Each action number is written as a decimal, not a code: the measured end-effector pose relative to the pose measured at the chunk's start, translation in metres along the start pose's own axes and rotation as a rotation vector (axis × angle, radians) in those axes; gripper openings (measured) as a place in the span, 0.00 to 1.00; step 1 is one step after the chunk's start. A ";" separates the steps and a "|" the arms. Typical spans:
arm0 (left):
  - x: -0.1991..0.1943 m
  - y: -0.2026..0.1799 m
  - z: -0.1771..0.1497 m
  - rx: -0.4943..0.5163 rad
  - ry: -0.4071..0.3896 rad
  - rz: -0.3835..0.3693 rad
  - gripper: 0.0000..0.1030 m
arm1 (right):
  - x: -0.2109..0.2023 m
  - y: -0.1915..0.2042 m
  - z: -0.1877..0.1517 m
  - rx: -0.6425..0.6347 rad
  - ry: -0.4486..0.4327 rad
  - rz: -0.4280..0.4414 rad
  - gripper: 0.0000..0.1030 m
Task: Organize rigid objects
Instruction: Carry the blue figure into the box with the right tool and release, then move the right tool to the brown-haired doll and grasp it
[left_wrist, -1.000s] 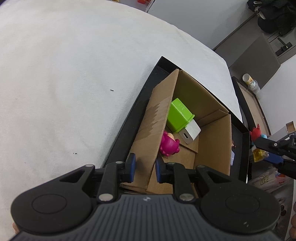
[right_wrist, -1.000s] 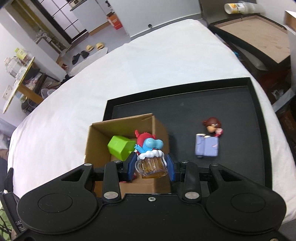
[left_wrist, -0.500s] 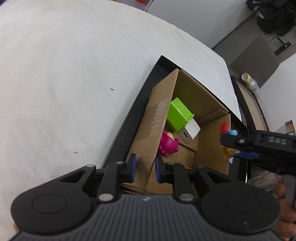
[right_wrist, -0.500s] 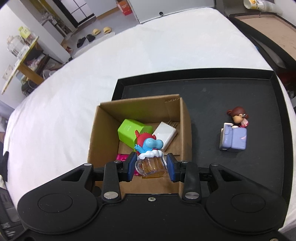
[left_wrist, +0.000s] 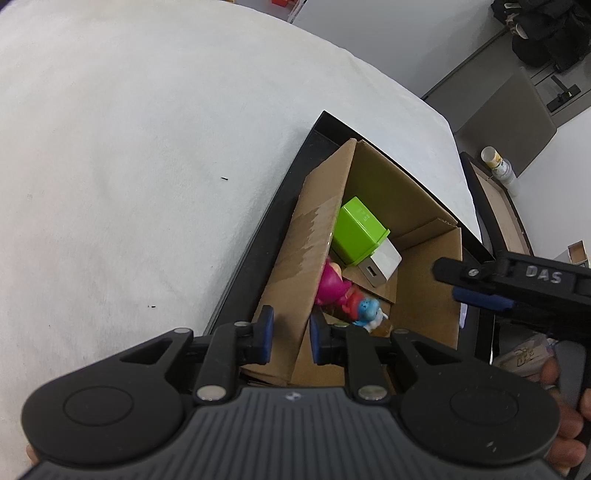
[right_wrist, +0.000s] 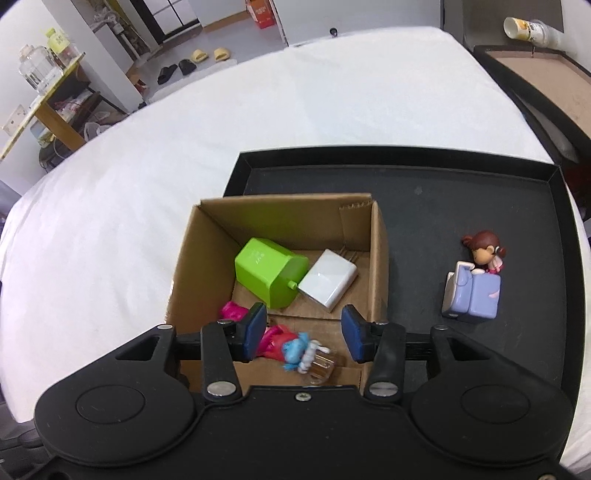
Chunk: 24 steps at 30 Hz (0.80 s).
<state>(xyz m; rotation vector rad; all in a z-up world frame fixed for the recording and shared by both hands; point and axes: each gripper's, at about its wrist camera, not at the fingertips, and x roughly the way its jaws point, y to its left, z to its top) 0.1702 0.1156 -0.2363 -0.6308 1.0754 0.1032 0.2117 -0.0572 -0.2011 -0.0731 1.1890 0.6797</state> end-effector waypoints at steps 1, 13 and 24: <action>0.000 0.000 0.000 -0.002 0.000 -0.001 0.18 | -0.003 -0.001 0.001 -0.001 -0.008 0.000 0.46; 0.000 0.000 0.001 -0.016 -0.001 0.015 0.18 | -0.037 -0.039 0.009 0.053 -0.067 -0.003 0.54; 0.001 -0.004 0.003 -0.014 -0.003 0.044 0.18 | -0.041 -0.085 0.006 0.123 -0.064 -0.047 0.68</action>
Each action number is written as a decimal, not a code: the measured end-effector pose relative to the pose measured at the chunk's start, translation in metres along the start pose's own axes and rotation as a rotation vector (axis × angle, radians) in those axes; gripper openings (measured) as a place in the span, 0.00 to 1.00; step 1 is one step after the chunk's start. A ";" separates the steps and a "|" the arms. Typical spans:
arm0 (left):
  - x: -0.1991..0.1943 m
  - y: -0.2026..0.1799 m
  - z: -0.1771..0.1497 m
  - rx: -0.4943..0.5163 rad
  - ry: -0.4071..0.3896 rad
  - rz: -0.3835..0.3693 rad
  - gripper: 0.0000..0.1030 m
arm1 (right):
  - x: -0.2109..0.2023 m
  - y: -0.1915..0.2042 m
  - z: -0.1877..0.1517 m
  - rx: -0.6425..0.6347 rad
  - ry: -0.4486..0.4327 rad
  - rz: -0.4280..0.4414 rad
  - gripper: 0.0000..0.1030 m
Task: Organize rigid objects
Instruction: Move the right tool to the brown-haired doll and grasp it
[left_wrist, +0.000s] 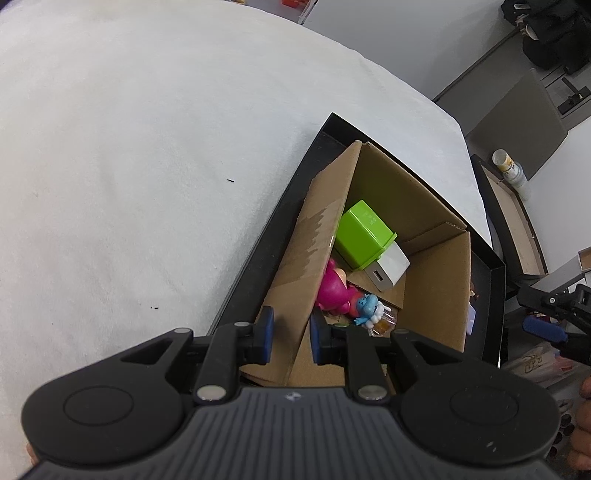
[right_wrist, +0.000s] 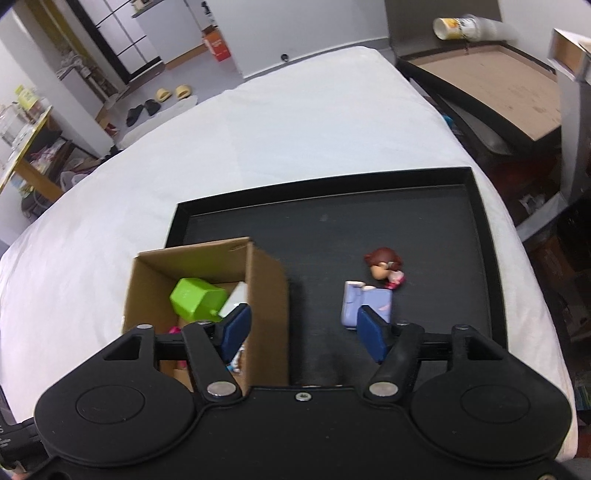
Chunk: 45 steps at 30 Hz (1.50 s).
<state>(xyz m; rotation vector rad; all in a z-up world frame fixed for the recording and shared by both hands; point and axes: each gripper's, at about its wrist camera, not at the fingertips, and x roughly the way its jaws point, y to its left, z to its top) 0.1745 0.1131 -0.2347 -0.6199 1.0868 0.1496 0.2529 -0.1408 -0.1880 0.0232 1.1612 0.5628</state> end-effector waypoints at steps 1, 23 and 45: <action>0.000 0.000 0.000 -0.002 0.000 0.002 0.18 | 0.001 -0.003 0.000 0.006 -0.001 -0.002 0.70; 0.011 -0.005 0.007 0.019 0.008 0.041 0.18 | 0.056 -0.054 0.028 0.093 0.041 -0.062 0.83; 0.014 -0.003 0.010 0.043 0.006 0.021 0.18 | 0.123 -0.064 0.035 0.071 0.151 -0.153 0.33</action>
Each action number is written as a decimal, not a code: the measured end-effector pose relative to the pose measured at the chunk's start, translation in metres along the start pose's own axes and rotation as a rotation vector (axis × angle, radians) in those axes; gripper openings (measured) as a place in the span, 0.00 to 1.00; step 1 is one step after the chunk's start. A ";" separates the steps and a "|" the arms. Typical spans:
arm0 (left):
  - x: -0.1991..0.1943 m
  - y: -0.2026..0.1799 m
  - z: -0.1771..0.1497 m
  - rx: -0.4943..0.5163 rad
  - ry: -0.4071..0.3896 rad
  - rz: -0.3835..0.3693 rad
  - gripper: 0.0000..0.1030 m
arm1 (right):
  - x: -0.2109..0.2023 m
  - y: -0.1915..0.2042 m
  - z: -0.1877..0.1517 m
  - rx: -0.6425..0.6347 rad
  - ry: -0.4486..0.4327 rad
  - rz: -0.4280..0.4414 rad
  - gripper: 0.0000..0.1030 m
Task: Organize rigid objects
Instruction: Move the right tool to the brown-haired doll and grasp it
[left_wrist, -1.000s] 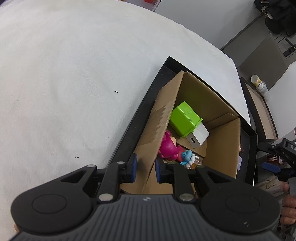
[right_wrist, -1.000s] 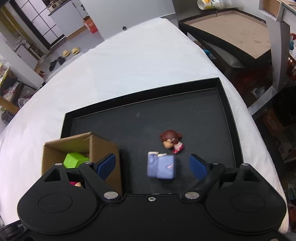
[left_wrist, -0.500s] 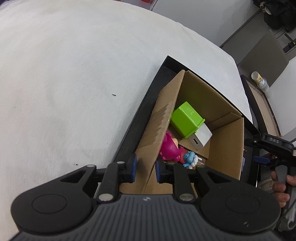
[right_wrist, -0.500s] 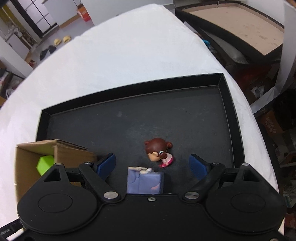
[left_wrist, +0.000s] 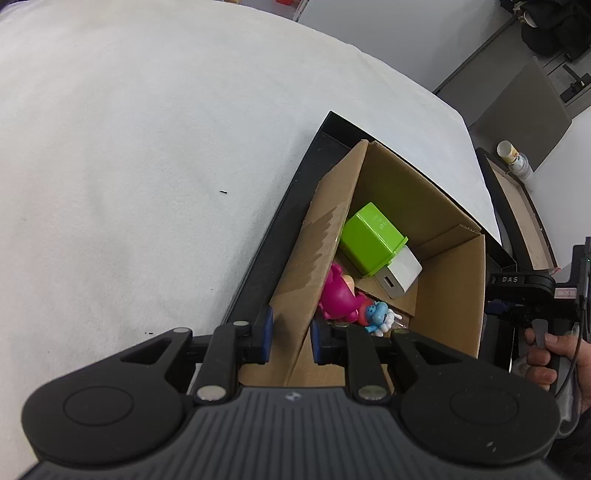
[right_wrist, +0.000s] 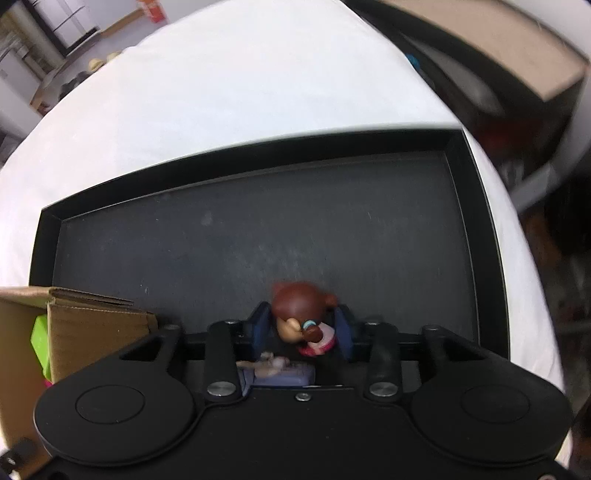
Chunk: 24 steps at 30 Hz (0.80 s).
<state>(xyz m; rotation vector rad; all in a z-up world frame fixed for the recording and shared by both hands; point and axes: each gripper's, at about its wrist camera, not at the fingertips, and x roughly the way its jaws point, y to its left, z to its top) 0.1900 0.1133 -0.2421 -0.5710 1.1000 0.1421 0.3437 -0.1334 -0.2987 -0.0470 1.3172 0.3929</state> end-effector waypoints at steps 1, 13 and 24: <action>0.000 0.000 0.000 0.000 -0.001 0.000 0.18 | -0.002 0.000 0.000 0.008 -0.002 0.004 0.33; -0.002 -0.006 -0.005 0.015 -0.020 0.016 0.18 | -0.050 -0.006 -0.019 0.015 -0.074 0.034 0.28; -0.005 -0.009 -0.008 0.025 -0.023 0.010 0.18 | -0.095 -0.004 -0.029 0.013 -0.123 0.100 0.28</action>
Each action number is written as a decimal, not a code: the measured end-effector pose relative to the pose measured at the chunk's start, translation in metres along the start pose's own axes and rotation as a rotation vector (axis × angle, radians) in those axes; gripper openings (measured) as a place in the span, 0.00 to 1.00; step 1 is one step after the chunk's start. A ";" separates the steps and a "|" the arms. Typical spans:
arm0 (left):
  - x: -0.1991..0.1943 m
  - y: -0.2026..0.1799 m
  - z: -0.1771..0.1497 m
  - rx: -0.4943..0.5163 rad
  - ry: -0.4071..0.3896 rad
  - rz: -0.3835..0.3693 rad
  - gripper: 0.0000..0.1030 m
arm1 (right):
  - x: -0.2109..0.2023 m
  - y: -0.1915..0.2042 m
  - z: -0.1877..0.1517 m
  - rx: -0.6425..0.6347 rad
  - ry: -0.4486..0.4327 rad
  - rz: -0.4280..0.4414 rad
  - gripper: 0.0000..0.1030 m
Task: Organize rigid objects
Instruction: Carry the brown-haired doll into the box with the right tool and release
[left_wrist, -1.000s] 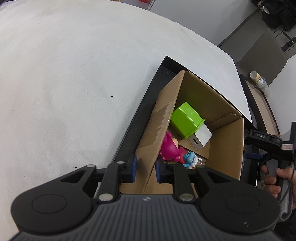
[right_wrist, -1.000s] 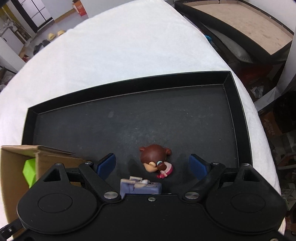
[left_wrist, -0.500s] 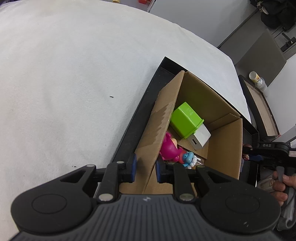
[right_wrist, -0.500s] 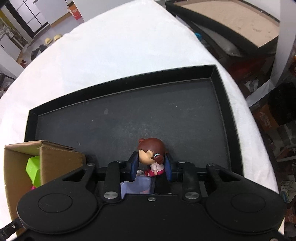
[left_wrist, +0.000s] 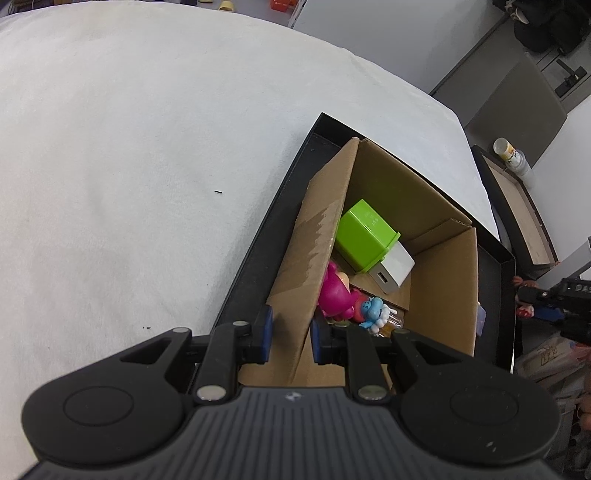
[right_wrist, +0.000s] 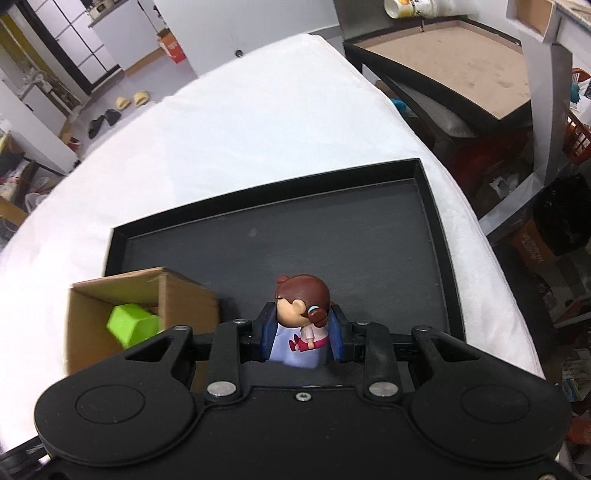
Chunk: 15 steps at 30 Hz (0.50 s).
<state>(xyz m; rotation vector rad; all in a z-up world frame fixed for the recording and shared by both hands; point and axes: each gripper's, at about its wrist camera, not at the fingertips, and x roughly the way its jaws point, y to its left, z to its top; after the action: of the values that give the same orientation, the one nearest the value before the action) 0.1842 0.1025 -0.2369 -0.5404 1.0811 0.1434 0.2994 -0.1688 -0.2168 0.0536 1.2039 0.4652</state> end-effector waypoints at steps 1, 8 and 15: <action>0.000 0.000 0.000 -0.001 0.001 -0.002 0.18 | -0.004 0.003 0.000 -0.002 -0.003 0.011 0.28; 0.000 0.001 -0.001 -0.009 0.007 -0.011 0.18 | -0.022 0.025 -0.002 -0.039 -0.022 0.056 0.28; 0.001 0.002 0.000 -0.019 0.013 -0.021 0.19 | -0.026 0.041 -0.007 -0.046 -0.021 0.078 0.28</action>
<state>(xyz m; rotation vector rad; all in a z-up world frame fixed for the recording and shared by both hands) 0.1834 0.1042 -0.2385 -0.5704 1.0872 0.1320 0.2730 -0.1428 -0.1848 0.0665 1.1732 0.5595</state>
